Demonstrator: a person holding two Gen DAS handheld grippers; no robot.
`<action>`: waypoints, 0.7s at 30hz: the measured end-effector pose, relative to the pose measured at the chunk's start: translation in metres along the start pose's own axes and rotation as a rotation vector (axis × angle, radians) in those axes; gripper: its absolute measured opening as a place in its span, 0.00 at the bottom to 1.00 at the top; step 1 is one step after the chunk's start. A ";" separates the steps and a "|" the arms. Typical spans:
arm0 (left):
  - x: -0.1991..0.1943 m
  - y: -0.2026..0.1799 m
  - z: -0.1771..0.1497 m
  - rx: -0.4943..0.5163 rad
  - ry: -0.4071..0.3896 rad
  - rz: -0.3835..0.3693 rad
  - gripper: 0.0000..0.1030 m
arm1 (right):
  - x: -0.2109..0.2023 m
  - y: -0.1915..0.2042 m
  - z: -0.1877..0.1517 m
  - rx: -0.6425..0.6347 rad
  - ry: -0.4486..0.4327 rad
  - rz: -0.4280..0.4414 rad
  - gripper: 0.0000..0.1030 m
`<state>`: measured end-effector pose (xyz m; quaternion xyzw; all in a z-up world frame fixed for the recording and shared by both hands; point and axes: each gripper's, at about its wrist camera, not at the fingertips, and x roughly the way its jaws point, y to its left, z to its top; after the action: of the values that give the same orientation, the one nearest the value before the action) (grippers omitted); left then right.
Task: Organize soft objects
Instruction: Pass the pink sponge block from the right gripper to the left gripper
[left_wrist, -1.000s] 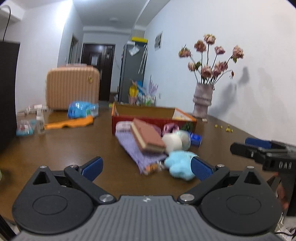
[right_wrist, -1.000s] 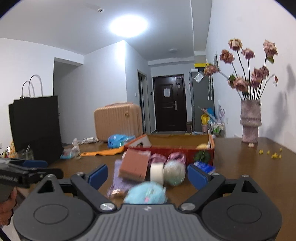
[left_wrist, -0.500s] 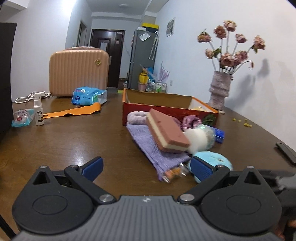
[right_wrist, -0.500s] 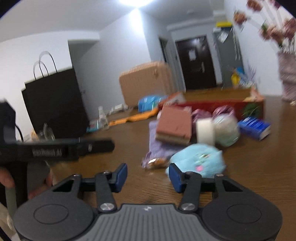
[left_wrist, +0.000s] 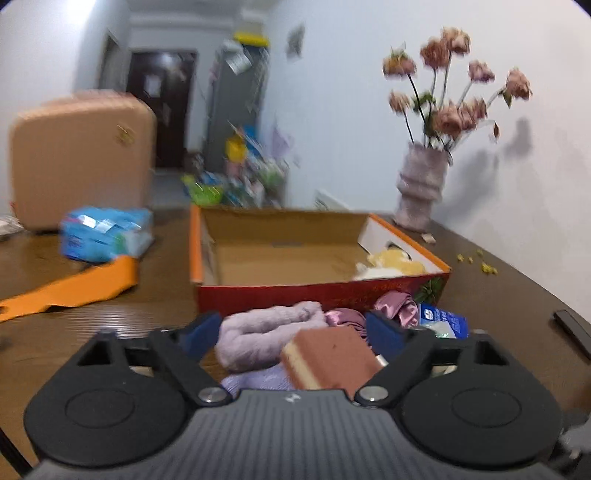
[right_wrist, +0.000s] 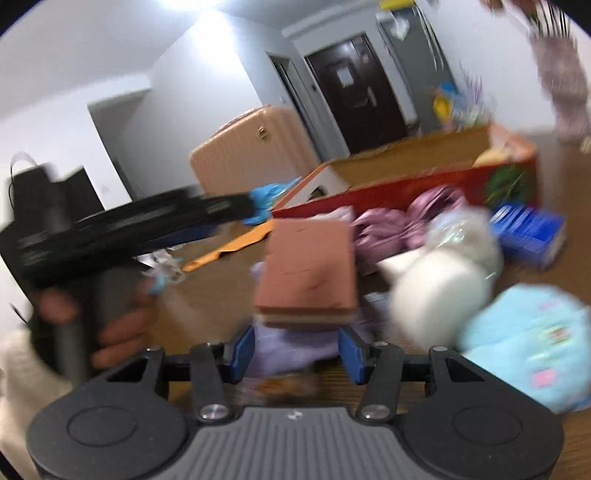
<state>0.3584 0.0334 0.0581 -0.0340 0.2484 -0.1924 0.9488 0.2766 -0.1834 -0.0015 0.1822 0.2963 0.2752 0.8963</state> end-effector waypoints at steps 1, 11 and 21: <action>0.013 0.004 0.003 -0.012 0.034 -0.057 0.74 | 0.004 -0.001 0.001 0.009 -0.013 -0.001 0.49; 0.008 0.006 0.001 -0.098 0.115 -0.126 0.41 | -0.008 -0.013 0.009 0.107 -0.112 0.023 0.49; -0.101 -0.051 -0.094 -0.348 0.121 -0.180 0.40 | -0.098 -0.008 -0.007 -0.041 -0.033 0.013 0.49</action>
<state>0.2142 0.0281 0.0303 -0.2080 0.3302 -0.2324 0.8909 0.2092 -0.2475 0.0311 0.1703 0.2745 0.2840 0.9028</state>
